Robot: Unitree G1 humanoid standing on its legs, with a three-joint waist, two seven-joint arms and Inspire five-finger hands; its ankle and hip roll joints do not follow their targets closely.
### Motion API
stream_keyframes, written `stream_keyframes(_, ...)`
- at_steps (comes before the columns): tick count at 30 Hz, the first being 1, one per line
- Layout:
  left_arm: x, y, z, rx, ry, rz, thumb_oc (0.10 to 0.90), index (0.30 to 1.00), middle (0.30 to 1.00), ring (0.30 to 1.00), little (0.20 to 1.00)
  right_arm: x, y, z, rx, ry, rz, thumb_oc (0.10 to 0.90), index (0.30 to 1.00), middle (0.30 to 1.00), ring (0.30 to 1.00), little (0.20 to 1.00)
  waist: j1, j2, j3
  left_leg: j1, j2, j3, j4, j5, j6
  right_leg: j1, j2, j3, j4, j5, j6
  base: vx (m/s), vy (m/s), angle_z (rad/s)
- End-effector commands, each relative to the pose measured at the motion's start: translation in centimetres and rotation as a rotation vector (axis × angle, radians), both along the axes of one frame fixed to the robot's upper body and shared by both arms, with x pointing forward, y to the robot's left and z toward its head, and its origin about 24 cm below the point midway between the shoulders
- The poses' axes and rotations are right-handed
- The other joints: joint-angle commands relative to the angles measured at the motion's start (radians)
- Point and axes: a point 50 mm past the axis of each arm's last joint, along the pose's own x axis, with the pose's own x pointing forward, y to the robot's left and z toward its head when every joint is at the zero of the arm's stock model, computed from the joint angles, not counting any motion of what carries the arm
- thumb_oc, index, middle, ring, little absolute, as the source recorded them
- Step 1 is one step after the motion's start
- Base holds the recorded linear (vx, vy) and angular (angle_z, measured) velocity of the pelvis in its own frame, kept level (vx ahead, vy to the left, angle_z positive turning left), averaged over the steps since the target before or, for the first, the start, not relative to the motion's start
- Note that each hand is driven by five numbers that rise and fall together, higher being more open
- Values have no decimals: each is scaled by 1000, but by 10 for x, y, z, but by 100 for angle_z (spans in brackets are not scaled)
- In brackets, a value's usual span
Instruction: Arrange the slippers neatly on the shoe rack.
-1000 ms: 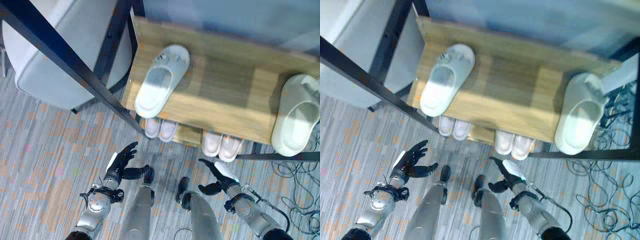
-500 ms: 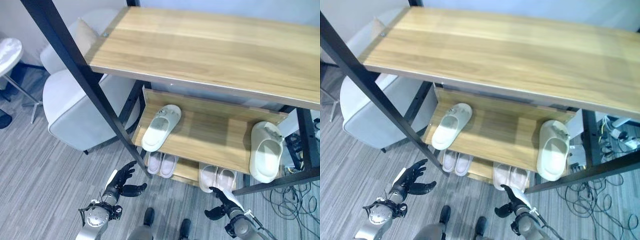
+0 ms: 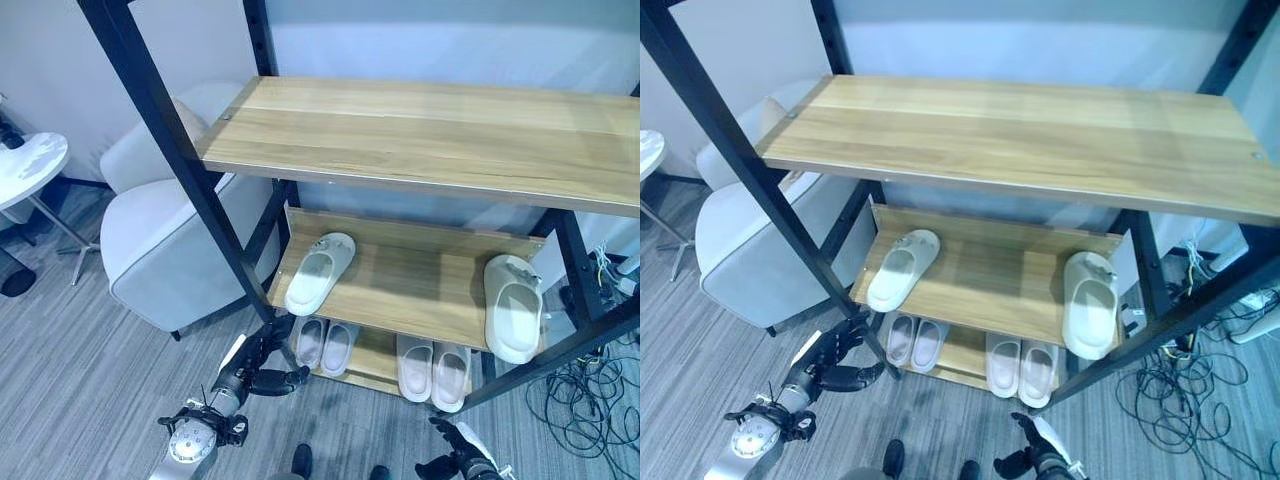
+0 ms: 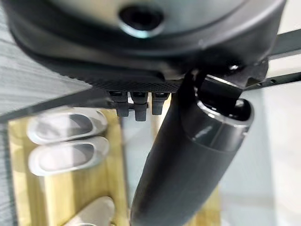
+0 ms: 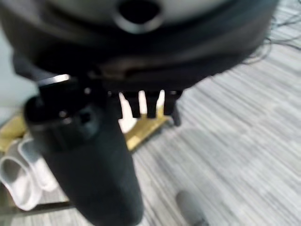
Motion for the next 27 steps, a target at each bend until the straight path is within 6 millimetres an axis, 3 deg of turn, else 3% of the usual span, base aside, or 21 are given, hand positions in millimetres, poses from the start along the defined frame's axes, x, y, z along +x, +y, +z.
stream_keyframes(1, 26, -17, 50, -132, -261, -35, 800, 900, 900, 900, 900, 20, -2, 11, 8, -116, -33, 800, 900, 900, 900, 900, -10, -17, -34, -101, -39, 28, -29, 90, -37, 29, -6, -42, 13, -111, 77, 0, 0, 0)
stream_keyframes(12, 49, -25, 73, -106, -404, 39, 800, 900, 900, 900, 900, 13, 4, 7, 23, -105, -53, 800, 900, 900, 900, 900, -40, -17, -46, -69, -37, 47, -29, 60, -31, 32, -16, -26, 13, -105, 86, 16, 7, -1)
stream_keyframes(27, 77, 12, 88, 169, -513, 234, 800, 900, 900, 900, 900, 4, 8, 4, 41, -74, -39, 800, 900, 900, 900, 900, -67, -27, -71, -73, -34, 67, -29, 34, -25, -7, -33, -7, 13, -82, 100, 11, 12, -4)
